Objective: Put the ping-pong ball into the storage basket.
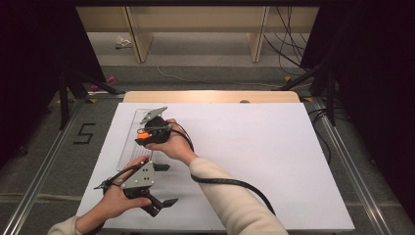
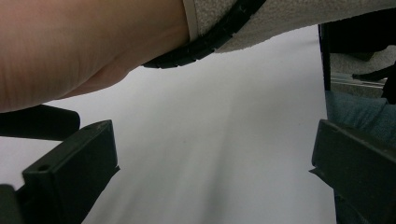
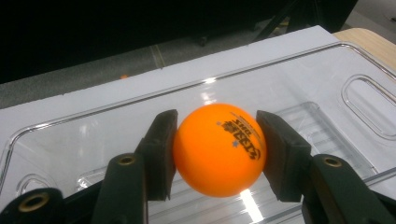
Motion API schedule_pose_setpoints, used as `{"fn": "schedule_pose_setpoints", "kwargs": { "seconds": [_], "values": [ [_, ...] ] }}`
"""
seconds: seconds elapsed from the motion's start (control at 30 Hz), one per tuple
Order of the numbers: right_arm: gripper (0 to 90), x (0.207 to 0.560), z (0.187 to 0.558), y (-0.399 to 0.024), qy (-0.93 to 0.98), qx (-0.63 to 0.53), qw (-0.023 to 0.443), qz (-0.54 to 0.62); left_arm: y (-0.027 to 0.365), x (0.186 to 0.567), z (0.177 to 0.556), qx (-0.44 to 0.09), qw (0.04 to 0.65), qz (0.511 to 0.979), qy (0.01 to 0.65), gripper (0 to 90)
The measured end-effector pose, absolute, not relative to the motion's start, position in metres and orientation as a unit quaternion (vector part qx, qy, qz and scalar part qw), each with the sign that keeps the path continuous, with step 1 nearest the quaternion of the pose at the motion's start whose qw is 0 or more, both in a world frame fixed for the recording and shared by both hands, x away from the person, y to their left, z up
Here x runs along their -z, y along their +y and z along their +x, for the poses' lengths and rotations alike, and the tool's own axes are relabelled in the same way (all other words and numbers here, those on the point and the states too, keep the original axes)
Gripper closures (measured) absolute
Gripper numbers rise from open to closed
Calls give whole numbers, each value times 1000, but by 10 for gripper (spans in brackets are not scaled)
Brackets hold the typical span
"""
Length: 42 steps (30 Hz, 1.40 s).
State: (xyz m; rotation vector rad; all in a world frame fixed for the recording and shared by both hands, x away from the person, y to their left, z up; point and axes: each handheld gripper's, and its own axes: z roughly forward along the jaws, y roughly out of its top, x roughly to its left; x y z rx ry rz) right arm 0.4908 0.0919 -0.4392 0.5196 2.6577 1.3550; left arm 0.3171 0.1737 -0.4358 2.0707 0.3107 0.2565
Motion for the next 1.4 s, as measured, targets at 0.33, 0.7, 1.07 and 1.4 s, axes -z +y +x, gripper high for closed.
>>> {"fn": "schedule_pose_setpoints", "kwargs": {
  "seconds": [0.33, 0.7, 1.07, 1.4],
  "values": [
    [496, 441, 492, 95, 878, -443, 60, 169, 174, 436, 317, -105, 493, 854, 128, 0],
    [272, 434, 491, 90, 868, -458, 72, 180, 174, 436, 317, -105, 494, 854, 128, 0],
    [164, 420, 491, 61, 847, -482, 90, 205, 174, 436, 317, -105, 494, 853, 129, 0],
    [164, 418, 487, 24, 842, -479, 103, 225, 174, 436, 317, -105, 495, 852, 132, 0]
  ]
}}
